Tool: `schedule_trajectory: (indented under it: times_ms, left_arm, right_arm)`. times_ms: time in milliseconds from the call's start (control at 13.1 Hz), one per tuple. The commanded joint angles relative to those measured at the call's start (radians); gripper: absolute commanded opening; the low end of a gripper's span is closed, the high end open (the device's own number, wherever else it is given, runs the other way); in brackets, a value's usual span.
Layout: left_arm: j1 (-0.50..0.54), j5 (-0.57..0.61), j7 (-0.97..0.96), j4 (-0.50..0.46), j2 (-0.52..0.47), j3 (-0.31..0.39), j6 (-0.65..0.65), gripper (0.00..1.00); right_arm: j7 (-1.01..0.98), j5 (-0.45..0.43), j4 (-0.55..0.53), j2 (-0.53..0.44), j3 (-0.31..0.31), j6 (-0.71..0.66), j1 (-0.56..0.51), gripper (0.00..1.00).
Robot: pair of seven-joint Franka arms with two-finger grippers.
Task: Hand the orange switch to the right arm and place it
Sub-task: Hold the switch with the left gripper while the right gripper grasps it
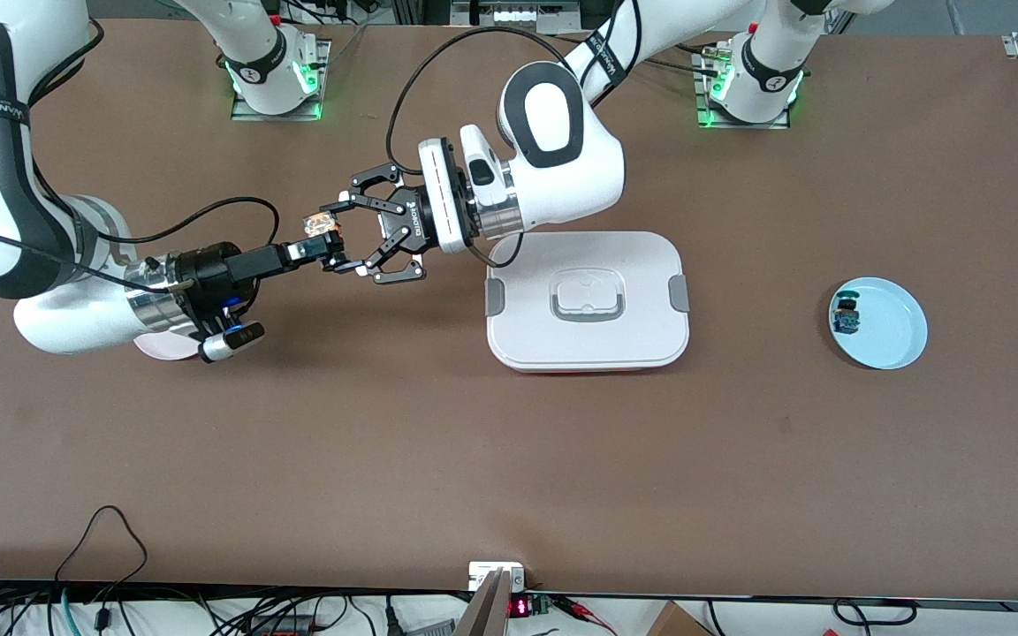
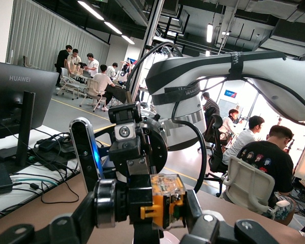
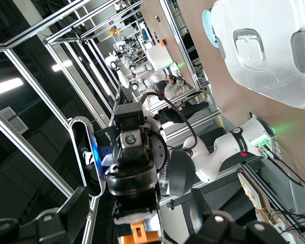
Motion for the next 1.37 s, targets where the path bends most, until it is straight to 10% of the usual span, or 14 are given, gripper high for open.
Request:
schedule_trajectory:
  times_ms: [0, 457, 839, 1296]
  left_arm:
    - [-0.010, -0.018, 0.001, 0.013, -0.002, 0.008, 0.007, 0.00]
    - [-0.010, -0.018, 0.001, 0.015, -0.001, 0.008, 0.007, 0.00]
    - [-0.010, -0.020, 0.001, 0.015, -0.001, 0.008, 0.007, 0.00]
    - [-0.010, -0.018, -0.002, 0.015, -0.001, 0.008, 0.007, 0.11]
  right_arm:
    - [-0.013, 0.012, -0.015, -0.006, 0.002, -0.021, -0.002, 0.87]
    - [-0.013, 0.006, -0.032, -0.007, -0.001, -0.066, -0.011, 0.85]
    - [-0.011, 0.006, -0.028, -0.015, -0.004, -0.069, -0.024, 0.20]
    - [0.004, 0.015, -0.019, -0.015, -0.004, -0.079, -0.030, 0.15]
